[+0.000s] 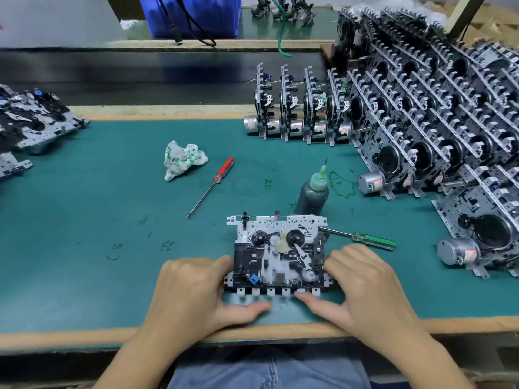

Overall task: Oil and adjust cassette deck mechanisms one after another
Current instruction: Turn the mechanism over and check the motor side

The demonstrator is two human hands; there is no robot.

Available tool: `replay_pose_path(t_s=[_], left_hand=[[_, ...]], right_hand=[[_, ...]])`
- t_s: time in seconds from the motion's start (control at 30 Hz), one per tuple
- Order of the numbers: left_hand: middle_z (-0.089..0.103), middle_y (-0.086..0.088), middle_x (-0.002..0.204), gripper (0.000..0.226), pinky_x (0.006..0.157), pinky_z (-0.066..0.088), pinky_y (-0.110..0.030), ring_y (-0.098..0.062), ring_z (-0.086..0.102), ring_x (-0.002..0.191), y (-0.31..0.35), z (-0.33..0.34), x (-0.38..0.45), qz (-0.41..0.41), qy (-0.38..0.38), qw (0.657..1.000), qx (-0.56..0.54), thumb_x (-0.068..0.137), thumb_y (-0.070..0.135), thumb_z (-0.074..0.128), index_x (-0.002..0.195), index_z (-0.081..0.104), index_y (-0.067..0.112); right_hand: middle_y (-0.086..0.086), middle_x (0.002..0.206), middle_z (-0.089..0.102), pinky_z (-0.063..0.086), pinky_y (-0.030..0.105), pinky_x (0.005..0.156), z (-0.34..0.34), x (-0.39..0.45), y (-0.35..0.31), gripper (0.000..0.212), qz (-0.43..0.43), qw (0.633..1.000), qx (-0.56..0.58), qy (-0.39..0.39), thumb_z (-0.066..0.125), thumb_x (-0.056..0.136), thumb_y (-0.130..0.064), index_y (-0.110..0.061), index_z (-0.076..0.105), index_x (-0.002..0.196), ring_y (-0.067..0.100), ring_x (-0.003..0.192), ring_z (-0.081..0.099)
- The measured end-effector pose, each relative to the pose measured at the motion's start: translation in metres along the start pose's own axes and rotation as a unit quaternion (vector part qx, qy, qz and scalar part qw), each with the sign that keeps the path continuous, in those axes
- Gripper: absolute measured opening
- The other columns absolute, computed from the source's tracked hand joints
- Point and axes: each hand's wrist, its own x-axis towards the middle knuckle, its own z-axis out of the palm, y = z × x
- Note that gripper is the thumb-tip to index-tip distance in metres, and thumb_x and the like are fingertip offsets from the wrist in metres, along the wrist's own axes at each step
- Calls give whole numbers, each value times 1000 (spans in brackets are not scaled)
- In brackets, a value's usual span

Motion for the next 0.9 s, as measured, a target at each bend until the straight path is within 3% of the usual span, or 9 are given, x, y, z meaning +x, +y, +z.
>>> replay_pose_path(t_s=[0.07, 0.23, 0.37, 0.5, 0.67, 0.8, 0.9], left_hand=[[34, 5, 35, 69, 35, 29, -23, -18, 39, 31, 2, -1, 0, -14, -3, 1000, 16, 59, 82, 54, 46, 38, 16], [30, 0, 32, 68, 36, 23, -21, -18, 36, 28, 7, 4, 1, -49, 29, 997, 61, 65, 76, 52, 40, 38, 14], [35, 3, 34, 69, 34, 31, -22, -18, 40, 29, 1, 2, 3, -15, -10, 1000, 6, 60, 81, 52, 45, 39, 15], [36, 4, 37, 67, 35, 31, -21, -17, 41, 32, -1, -2, 3, 18, -45, 999, -13, 53, 86, 52, 59, 26, 24], [34, 5, 37, 63, 35, 29, -20, -15, 38, 31, -3, -1, 1, 73, -51, 996, -27, 61, 79, 58, 51, 40, 19], [37, 5, 37, 52, 35, 32, -19, -15, 42, 32, 0, 1, 1, 42, -42, 998, -13, 60, 72, 60, 57, 52, 21], [36, 6, 37, 51, 35, 33, -19, -14, 40, 32, -1, 0, -3, 26, -37, 999, -18, 61, 68, 60, 53, 41, 21]], right_hand=[[-2, 55, 41, 25, 24, 61, 0, 0, -1, 50, -2, 1000, -16, -1, 54, 81, -55, -13, 48, 56, 19, 52, 38], [-7, 58, 32, 29, 23, 64, -1, 2, 0, 51, 7, 999, 41, -15, 62, 73, -60, -16, 42, 57, 14, 56, 29], [-4, 54, 37, 27, 21, 64, 2, 0, 1, 51, -3, 1000, 13, 0, 59, 76, -58, -14, 44, 54, 17, 52, 34], [-4, 52, 41, 31, 25, 64, 2, -1, 3, 53, 4, 1000, -6, 10, 58, 75, -62, -14, 47, 54, 18, 50, 38], [-5, 49, 42, 38, 27, 62, 4, -3, 2, 59, 38, 999, -33, 20, 58, 71, -68, -13, 49, 52, 16, 46, 39], [-4, 52, 38, 32, 25, 64, 2, -2, 5, 53, 7, 1000, -7, 14, 59, 73, -60, -13, 45, 54, 14, 52, 29], [-1, 52, 40, 35, 26, 64, 2, -2, 7, 49, -18, 1000, -13, 9, 59, 76, -54, -13, 45, 54, 18, 51, 34]])
